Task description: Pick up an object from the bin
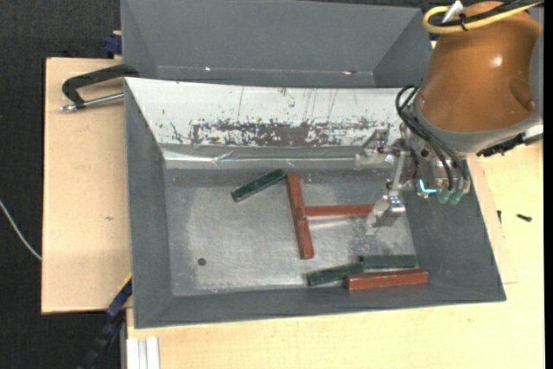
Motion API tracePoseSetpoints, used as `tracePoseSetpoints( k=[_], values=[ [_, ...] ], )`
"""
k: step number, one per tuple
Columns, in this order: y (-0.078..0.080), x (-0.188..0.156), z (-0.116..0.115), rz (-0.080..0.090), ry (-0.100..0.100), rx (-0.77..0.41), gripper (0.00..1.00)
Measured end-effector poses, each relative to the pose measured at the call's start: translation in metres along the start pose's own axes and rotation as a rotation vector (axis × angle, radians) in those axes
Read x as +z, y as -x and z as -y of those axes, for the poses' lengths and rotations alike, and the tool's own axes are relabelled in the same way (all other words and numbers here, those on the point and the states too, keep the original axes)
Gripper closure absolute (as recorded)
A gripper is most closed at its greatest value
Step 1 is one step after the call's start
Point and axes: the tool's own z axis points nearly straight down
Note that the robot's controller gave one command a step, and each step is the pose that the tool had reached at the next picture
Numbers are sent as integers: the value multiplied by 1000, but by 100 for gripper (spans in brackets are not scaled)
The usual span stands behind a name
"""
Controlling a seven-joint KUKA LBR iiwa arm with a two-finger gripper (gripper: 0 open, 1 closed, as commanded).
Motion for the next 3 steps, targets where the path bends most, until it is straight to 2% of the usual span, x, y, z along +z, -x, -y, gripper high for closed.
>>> tracePoseSetpoints(
  k=[1, 2, 3],
  values=[
    [1, -3, 0, 6, 0, 0, 0],
    [25, 39, -3, 17, -1, -11, 0],
    [51, 107, -17, 12, -1, -83, 0]
  ],
)
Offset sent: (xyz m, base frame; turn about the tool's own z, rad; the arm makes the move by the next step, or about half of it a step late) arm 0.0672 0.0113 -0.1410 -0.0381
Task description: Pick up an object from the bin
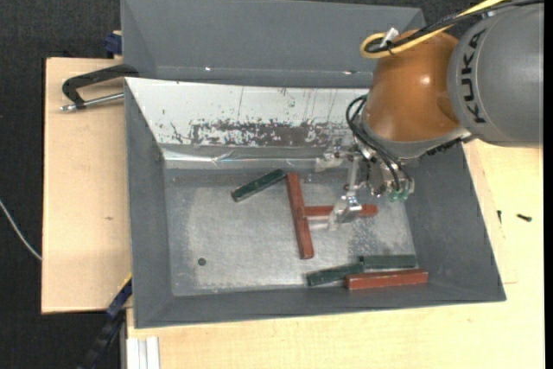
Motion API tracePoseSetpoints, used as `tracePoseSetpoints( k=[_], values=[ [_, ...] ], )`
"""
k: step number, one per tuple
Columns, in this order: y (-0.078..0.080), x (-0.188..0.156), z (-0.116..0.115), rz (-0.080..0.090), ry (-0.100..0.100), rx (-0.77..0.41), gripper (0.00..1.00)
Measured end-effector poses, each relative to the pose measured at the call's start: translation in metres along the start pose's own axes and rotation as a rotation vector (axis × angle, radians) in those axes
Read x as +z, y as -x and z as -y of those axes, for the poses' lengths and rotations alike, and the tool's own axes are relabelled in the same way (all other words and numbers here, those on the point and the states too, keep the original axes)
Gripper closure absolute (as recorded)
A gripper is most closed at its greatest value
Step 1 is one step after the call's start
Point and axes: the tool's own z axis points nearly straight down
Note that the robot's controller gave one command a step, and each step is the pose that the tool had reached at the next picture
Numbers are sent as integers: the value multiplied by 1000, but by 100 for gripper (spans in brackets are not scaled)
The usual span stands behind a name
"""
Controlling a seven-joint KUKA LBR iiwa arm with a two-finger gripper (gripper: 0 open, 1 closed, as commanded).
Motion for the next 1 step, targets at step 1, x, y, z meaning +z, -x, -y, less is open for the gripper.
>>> tracePoseSetpoints(
  k=[1],
  values=[
    [-31, 60, 16, -11, -1, -101, 100]
  ],
)
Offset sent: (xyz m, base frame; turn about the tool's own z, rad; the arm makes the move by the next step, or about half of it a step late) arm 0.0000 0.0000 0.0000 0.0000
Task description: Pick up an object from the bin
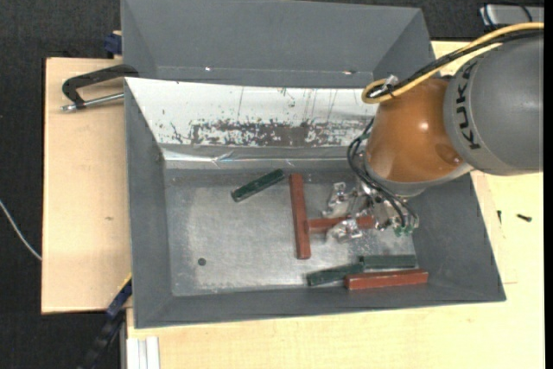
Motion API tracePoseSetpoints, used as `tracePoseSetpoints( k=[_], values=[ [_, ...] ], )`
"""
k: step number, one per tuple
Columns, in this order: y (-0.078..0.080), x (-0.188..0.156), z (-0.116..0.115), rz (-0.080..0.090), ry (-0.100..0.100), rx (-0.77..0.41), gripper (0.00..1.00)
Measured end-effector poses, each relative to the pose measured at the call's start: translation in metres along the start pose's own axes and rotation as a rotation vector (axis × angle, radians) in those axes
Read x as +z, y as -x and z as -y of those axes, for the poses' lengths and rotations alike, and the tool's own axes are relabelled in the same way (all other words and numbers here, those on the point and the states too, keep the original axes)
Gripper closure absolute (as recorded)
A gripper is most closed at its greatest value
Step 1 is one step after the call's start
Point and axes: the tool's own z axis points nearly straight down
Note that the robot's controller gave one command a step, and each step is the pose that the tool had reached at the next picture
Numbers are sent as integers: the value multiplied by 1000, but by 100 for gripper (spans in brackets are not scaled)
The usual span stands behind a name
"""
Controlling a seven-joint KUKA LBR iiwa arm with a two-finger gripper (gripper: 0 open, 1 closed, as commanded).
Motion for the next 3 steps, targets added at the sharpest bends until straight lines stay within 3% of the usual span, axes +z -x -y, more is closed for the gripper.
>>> tracePoseSetpoints(
  k=[1, 2, 3],
  values=[
    [0, 0, 0, 0, 0, 0, 100],
    [6, -124, -1, 11, 1, 122, 100],
    [6, -124, -1, 11, 1, 122, 100]
  ],
)
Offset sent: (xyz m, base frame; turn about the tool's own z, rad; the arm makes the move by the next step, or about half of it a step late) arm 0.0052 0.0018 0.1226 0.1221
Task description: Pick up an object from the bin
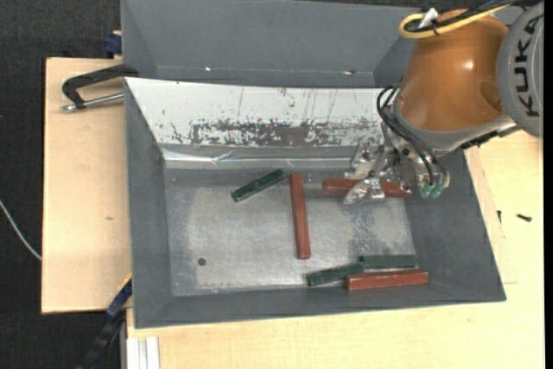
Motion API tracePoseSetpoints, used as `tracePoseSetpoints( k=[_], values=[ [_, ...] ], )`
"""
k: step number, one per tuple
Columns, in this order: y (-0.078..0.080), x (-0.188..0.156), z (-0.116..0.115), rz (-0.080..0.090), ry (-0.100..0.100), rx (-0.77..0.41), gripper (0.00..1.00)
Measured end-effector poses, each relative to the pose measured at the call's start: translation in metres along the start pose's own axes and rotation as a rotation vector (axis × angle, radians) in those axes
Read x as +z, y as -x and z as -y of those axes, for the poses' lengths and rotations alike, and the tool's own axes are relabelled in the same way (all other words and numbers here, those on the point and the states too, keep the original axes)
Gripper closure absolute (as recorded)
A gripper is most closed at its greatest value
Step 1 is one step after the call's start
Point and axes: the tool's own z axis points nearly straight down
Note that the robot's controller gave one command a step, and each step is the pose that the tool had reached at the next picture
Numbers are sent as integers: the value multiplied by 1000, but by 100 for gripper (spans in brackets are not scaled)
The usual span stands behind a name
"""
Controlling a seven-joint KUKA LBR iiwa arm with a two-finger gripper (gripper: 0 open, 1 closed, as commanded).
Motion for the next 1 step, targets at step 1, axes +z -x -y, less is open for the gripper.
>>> tracePoseSetpoints(
  k=[1],
  values=[
    [-5, -47, 29, -5, 2, -52, 100]
  ],
)
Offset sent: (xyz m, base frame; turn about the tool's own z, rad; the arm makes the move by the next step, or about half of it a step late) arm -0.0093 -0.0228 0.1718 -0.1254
